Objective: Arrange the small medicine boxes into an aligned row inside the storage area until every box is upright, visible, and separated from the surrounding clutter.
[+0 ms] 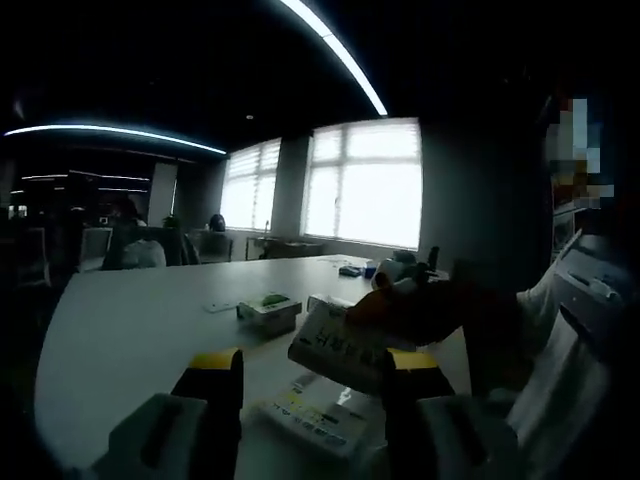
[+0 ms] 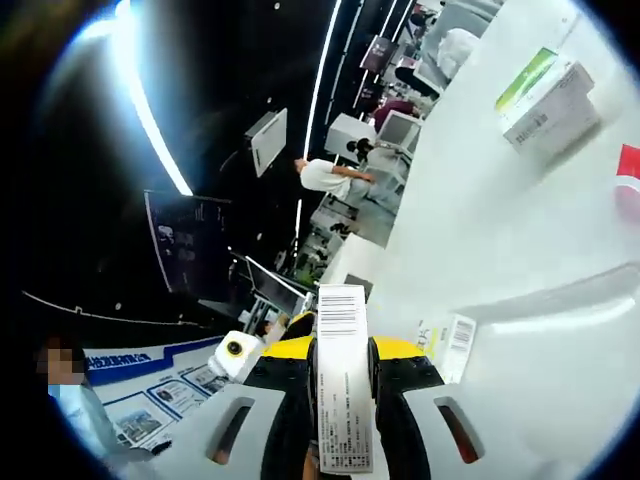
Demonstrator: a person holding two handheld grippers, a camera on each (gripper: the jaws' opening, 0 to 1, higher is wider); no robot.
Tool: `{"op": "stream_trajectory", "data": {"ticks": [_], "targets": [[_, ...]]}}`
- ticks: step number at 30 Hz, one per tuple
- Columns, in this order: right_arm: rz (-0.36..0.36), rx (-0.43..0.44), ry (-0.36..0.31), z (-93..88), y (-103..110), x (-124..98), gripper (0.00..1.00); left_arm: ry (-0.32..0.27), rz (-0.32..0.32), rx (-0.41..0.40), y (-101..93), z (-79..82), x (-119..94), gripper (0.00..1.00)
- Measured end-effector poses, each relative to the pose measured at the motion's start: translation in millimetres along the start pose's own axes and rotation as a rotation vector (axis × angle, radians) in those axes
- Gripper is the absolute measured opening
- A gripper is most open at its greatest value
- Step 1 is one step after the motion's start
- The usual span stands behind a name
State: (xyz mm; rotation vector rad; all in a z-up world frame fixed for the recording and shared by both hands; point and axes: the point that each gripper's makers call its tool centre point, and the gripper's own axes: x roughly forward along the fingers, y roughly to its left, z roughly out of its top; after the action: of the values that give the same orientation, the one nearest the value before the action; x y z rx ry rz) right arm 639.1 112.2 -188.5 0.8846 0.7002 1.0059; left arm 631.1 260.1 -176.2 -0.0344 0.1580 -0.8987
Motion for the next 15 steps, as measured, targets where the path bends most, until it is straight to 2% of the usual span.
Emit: {"op": "stream_trajectory", "data": {"ticks": [3,7,15], "targets": [[-0.025,0.003,0.001,0.9,-5,-2,0.19,-0.001,-0.009,0.014,-2.0,-0.9,-1,0.59],[-0.063,0.064,-0.026,8.1,-15,-7,0.19,-0.008,-0.025,0.028,-5.2,1.2,-2,0.59],[-0.111,0.099,-0.005,11.0,-21,-13,0.20,0.004,-0.054,0.057,-18.9,1.8,0,0.59]]}}
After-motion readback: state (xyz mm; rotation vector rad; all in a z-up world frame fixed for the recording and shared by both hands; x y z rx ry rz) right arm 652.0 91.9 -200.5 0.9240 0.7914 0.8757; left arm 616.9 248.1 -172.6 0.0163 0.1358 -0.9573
